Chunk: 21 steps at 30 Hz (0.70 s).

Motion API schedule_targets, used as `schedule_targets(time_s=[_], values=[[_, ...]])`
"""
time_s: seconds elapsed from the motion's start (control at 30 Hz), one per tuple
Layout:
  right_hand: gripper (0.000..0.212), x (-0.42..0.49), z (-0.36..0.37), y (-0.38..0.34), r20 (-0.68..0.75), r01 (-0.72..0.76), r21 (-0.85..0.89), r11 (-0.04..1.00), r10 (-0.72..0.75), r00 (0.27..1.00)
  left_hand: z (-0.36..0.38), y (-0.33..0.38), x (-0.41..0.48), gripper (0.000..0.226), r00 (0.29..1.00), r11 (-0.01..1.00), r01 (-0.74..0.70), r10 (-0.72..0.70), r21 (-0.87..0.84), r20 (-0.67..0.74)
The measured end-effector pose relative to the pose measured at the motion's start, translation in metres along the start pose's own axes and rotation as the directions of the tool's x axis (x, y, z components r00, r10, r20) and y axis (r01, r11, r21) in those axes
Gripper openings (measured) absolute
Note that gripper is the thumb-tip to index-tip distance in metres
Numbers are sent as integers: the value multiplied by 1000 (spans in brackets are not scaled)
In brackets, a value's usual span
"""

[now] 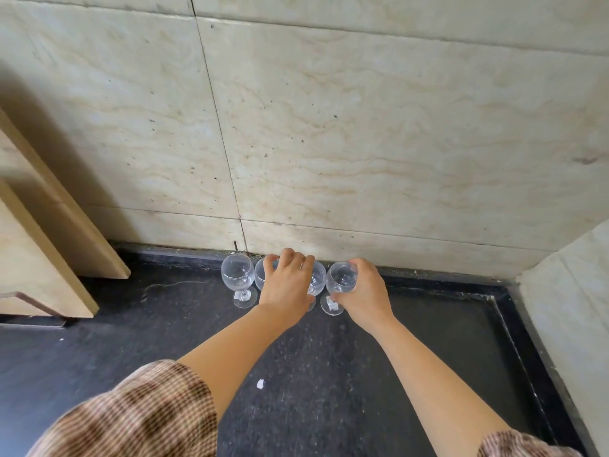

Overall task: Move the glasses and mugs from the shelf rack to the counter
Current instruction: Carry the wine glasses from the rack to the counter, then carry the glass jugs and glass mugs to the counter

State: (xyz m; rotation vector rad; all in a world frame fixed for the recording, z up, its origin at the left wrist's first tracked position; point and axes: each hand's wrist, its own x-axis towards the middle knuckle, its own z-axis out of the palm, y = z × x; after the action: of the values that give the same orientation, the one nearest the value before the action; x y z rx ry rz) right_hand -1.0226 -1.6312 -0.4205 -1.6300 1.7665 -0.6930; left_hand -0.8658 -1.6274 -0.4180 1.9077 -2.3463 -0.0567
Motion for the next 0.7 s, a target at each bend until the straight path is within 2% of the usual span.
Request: schedule_targets(time_s=[0.17, 0.27, 0.4, 0.53, 0.7], values=[[51, -1, 1, -2, 21, 16, -24, 1000, -16, 1000, -2, 0, 0, 81, 997, 998, 49, -51, 32, 62], [57, -4, 0, -7, 25, 15, -132, 991, -12, 1000, -11, -2, -4, 86, 995, 998, 61, -62, 13, 82], [65, -5, -7, -30, 2, 100, -305, 947, -105, 995, -36, -17, -29, 72, 994, 990, 104, -105, -92, -5], [53, -21, 10, -77, 15, 186, -291, 938, -190, 982, -65, -57, -75, 61, 967, 952, 234, -249, -196, -52], [39, -73, 59, -144, 204, 398, -248, 883, -354, 913, -102, -111, -158, 62, 885, 842, 452, -465, -295, 32]])
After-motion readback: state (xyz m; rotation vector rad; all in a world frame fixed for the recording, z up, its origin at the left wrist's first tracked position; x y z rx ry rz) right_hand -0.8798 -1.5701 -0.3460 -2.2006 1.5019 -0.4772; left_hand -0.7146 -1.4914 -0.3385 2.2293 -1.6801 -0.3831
